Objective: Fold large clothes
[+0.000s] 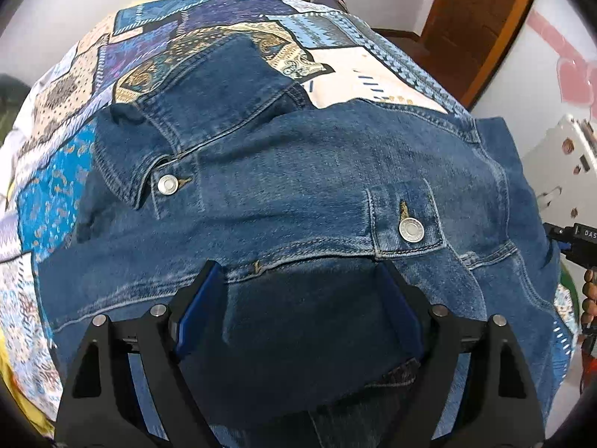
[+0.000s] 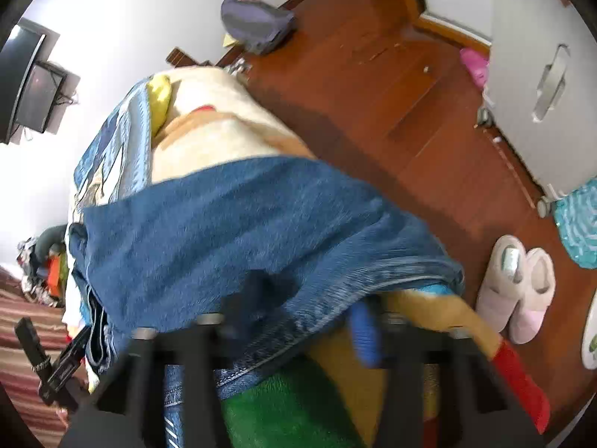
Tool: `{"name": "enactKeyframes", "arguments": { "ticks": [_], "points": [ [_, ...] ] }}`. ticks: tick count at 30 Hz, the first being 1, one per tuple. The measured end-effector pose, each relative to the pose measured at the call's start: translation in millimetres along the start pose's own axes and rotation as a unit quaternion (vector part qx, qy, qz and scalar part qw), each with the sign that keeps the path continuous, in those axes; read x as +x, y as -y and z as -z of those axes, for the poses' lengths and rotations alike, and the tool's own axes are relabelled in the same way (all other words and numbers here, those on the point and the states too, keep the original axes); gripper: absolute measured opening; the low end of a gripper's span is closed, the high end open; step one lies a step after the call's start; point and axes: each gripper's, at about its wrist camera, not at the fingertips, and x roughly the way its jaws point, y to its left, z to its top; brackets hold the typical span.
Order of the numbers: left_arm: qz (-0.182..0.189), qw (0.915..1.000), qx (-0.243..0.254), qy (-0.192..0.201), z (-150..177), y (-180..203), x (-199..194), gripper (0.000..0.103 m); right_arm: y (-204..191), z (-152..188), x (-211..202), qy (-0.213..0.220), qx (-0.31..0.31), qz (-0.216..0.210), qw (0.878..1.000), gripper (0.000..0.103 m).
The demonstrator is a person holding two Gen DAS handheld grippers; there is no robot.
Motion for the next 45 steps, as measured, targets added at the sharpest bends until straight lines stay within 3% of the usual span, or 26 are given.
{"name": "enactKeyframes", "arguments": {
  "ticks": [4, 8, 13, 19, 23, 28, 35, 42, 45],
  "points": [
    [-0.009, 0.9998, 0.001, 0.018, 7, -5, -18, 0.083, -22, 0, -29, 0.053, -0.03, 0.001, 0.998, 0.017],
    [-0.019, 0.9982, -0.001, 0.056, 19, -15, -47, 0.083, -61, -2, -70, 0.102, -0.064, -0.038, 0.992, 0.012],
    [-0.043, 0.9945, -0.006, 0.095, 34, -33, -81, 0.083, -145, -2, -116, 0.152, -0.141, -0.092, 0.974, 0.01],
    [-0.083, 0.9852, -0.01, 0.15, 59, -61, -129, 0.083, -258, 24, -126, 0.162, -0.222, -0.16, 0.948, 0.01],
    [-0.096, 0.9802, -0.029, 0.171, 78, -83, -154, 0.083, -334, 67, -87, 0.112, -0.282, -0.189, 0.934, 0.01],
    [-0.108, 0.9767, -0.06, 0.175, 106, -112, -172, 0.084, -378, 134, -4, 0.008, -0.331, -0.171, 0.928, 0.01],
    [-0.115, 0.9797, -0.07, 0.148, 127, -127, -162, 0.084, -344, 184, 72, -0.1, -0.353, -0.084, 0.926, 0.011],
    [-0.097, 0.9837, -0.045, 0.144, 115, -97, -150, 0.084, -314, 178, 61, -0.151, -0.341, -0.095, 0.923, 0.011],
    [-0.085, 0.9848, -0.021, 0.15, 104, -74, -150, 0.084, -300, 181, 46, -0.15, -0.353, -0.097, 0.919, 0.011]
  ]
}}
